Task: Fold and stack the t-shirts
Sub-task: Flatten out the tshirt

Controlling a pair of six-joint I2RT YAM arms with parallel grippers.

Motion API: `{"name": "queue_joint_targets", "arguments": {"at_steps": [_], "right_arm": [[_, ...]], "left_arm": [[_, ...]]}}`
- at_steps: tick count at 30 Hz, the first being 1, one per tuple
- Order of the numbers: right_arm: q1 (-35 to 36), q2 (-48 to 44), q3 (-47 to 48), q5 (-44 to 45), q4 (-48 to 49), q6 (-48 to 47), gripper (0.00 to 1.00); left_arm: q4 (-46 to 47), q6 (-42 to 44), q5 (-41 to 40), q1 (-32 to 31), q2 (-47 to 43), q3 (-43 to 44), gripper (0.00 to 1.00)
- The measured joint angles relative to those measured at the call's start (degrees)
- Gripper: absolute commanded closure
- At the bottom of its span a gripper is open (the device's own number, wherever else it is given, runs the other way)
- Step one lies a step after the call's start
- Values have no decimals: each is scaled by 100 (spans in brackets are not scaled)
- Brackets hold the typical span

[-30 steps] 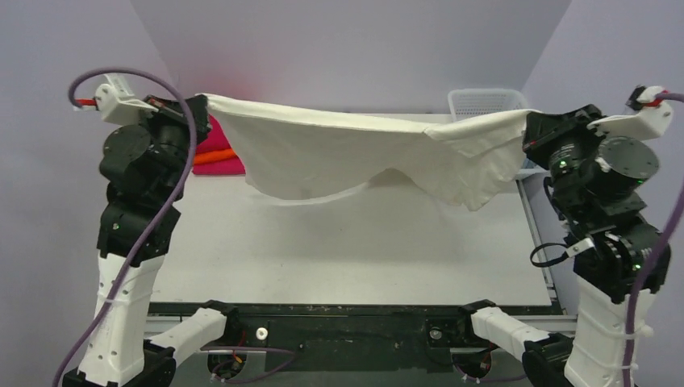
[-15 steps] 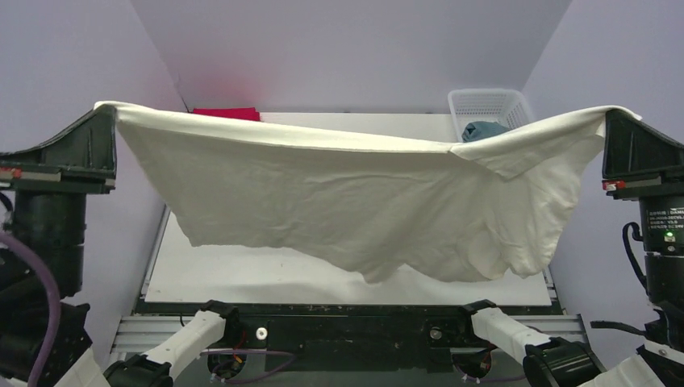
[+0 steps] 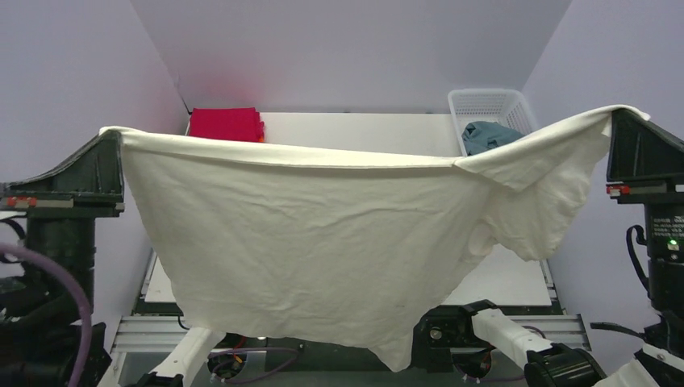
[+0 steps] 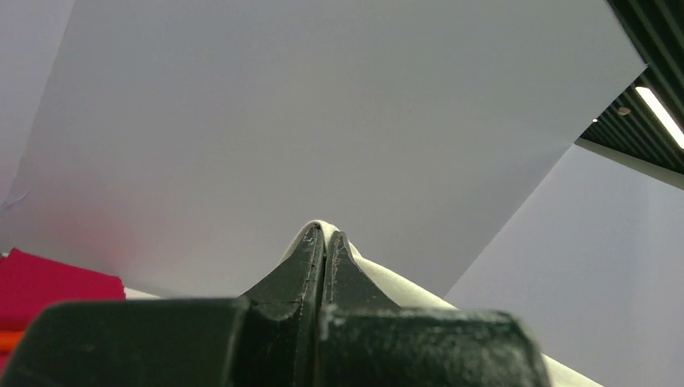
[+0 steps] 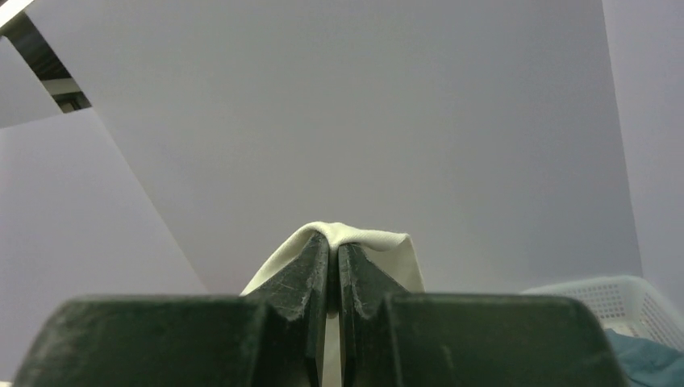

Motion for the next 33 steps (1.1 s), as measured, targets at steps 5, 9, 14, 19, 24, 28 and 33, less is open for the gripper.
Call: {"name": "queue_joint_targets", "arguments": {"at_steps": [5,9,14,19,24,28,33], "right_arm": [[0,131,-741,378,157,-208,100],[0,330,-1869,737,470,-348,100],[0,778,-3300,1003,857,-367,100],[-13,1464,-4282,1078,1128,-286,100],[-157,2273,-4540,1058,1523,-85,100],[-269,2979,-4529,946,1910,76,100],[-350,4138,-4181,730,2149,219,100]], "left_arm": [[251,-157,79,291,44,-1073,100],[837,-323,83,299,299,-2579,100],[1521,-560,79,306,1147,-4201,100],[1991,-619,68,306,2162,-5016,100],[2570,-575,42,310,3176,-4994,100],[2894,-485,42,310,4120,-4708,100],[3040,-343,42,310,5355,-3934,100]]}}
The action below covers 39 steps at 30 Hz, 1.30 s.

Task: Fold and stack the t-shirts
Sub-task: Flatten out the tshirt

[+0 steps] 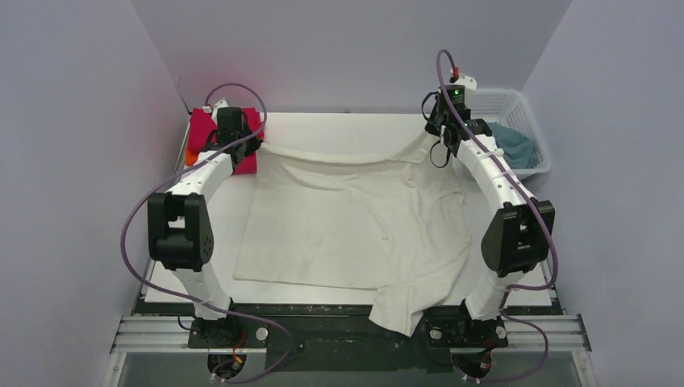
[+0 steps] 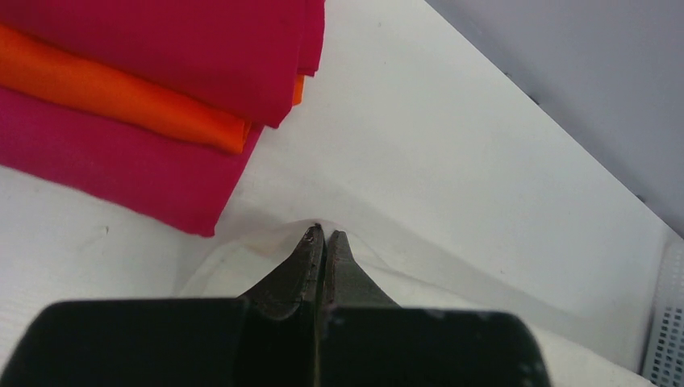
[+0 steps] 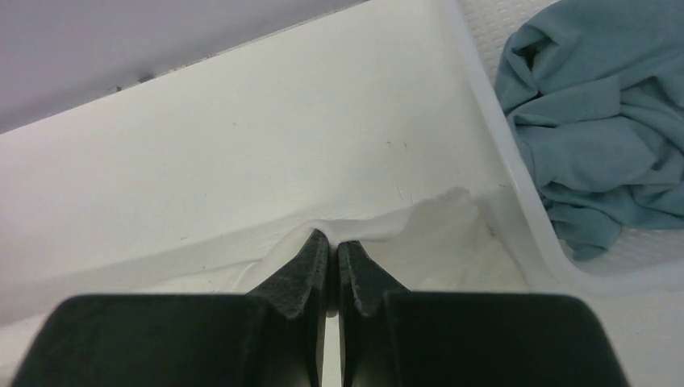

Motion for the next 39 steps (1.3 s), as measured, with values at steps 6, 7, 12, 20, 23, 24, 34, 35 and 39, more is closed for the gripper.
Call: {"name": "queue_joint_targets", "arguments": {"at_steps": [6,7,12,20,23,24,34,35,39], "right_arm": [[-59,1263,841,-94,17,59,100],[-72,1440,1010,-103,22,70,100],[-146,2334,1904,-133,24,190,90],[-256,3995,3845,-396,61,511,8],[-293,3917,3744,-671,-22,516,6],[-293,3781,3558,-752,2,518,6],[-321,2107,1453,-1495,-122,1178,7],[-321,2114,1375,-1576,-122,1279,7],[-321,2328,1180,-1794,-201,1578,8]], "left_arm": [[-4,114,-13,0,1338,1250,100],[-13,122,-26,0,1526,1447,100],[-256,179,-144,0,2603,2675,89],[-1604,254,-452,-9,3842,4817,17],[-1779,391,-555,-85,3672,4874,16],[-1781,457,-603,-140,3563,4813,16],[-1200,809,-435,-1193,1220,2251,12],[-1060,802,-326,-1228,1038,1926,12],[-682,697,98,-1202,627,769,11]]}}
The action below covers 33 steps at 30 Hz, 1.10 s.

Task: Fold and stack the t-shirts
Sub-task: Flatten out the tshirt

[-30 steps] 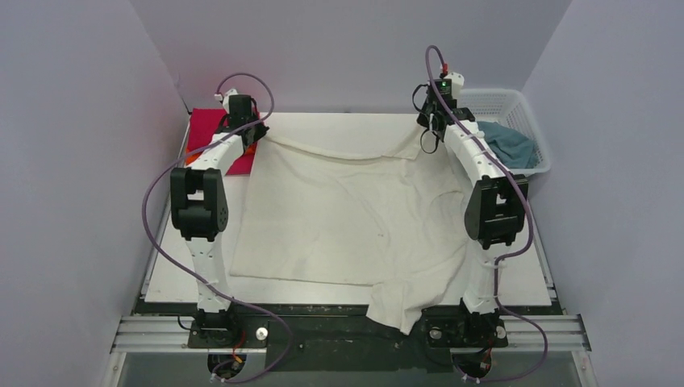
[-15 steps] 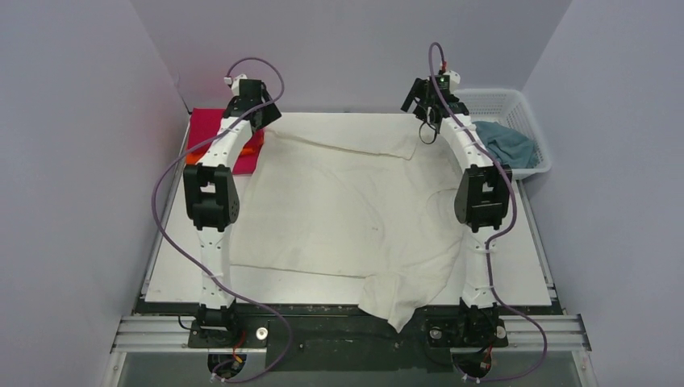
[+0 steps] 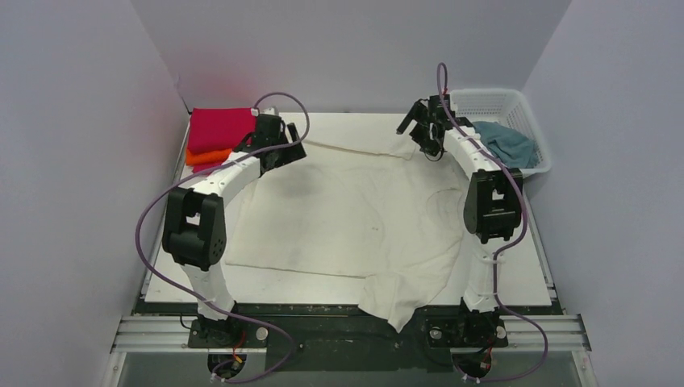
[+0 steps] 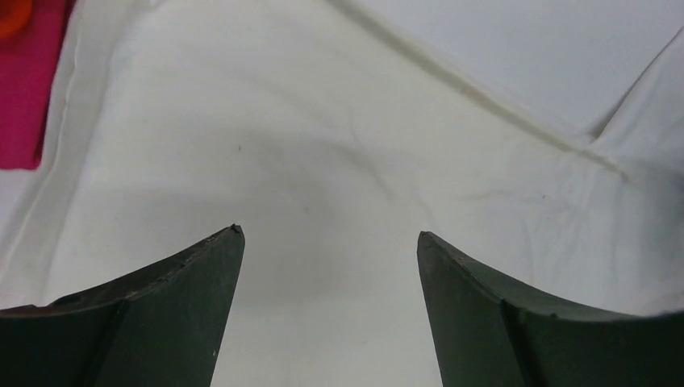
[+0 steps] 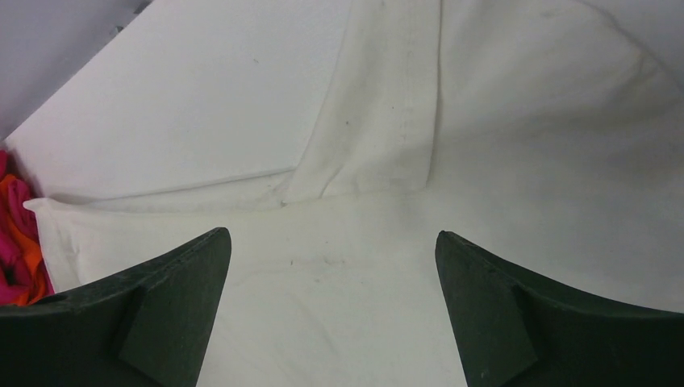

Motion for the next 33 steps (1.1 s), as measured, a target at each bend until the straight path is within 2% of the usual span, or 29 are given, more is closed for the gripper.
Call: {"name": "queue_joint_targets", "arguments": {"at_steps": [5,9,26,33], "right_arm": [[2,490,20,-192,20,264,9],[0,866,85,-269,37,409,9],[2,1340,407,-358,614,699,10],[46,1547,496,-400,1294,1106,10]], "left_arm": [[208,-107,378,22,-39,-1123,10],[188,-151,485,11,-39,-1515,9],[210,-155,463,9,-39,-1812,8],[291,-157,439,9,-57,-1882,8]]}}
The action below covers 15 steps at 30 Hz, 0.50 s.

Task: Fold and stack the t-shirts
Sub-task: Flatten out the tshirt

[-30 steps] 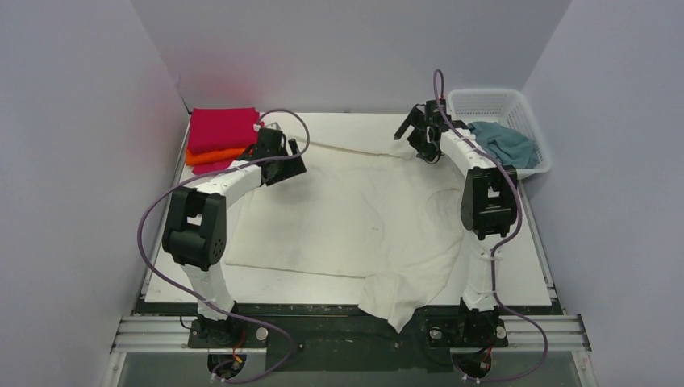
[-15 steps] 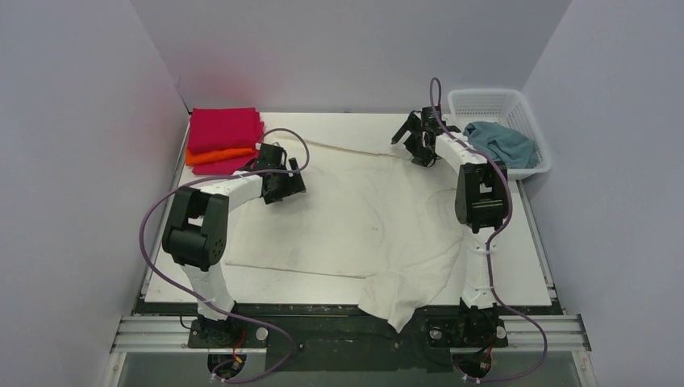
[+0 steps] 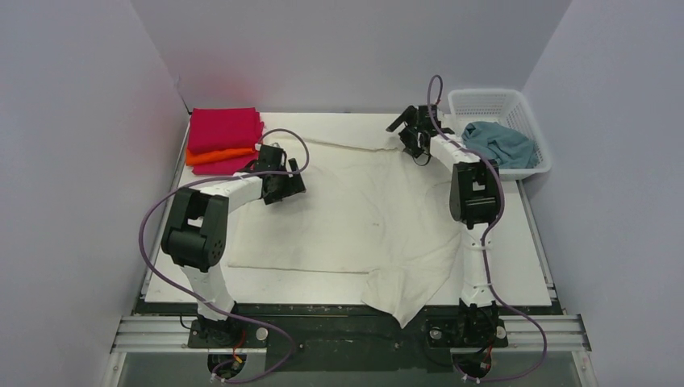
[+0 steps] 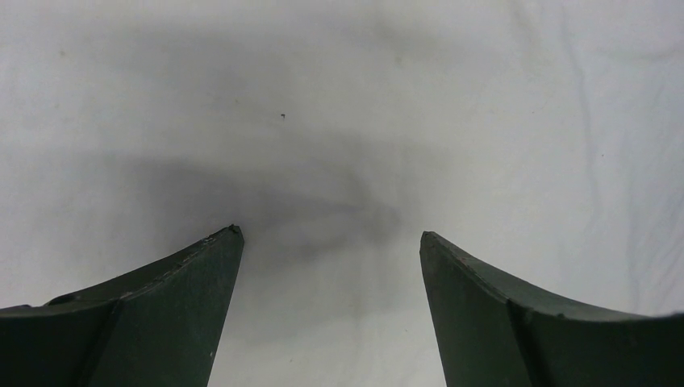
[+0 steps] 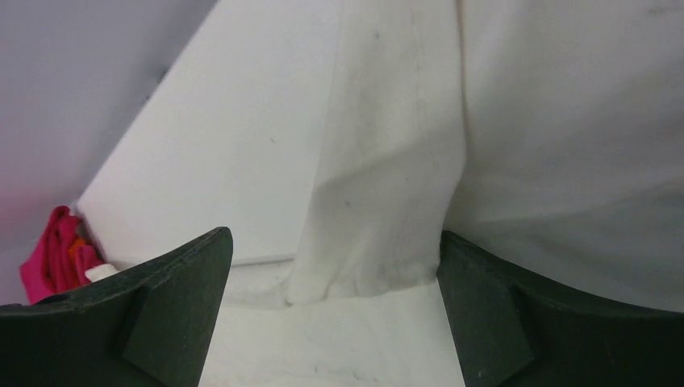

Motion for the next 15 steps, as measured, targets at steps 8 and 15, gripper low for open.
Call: {"name": "queue_joint_targets", "arguments": {"at_steps": [8,15], "right_arm": [[361,1757,2647,647,1292,817,6],[675,1947,2979,1316,1856,977,5]], "left_arm": [[229,4,-44,-4,-131,-225,8],[170,9,-131,-4,-240,-315,8]]}}
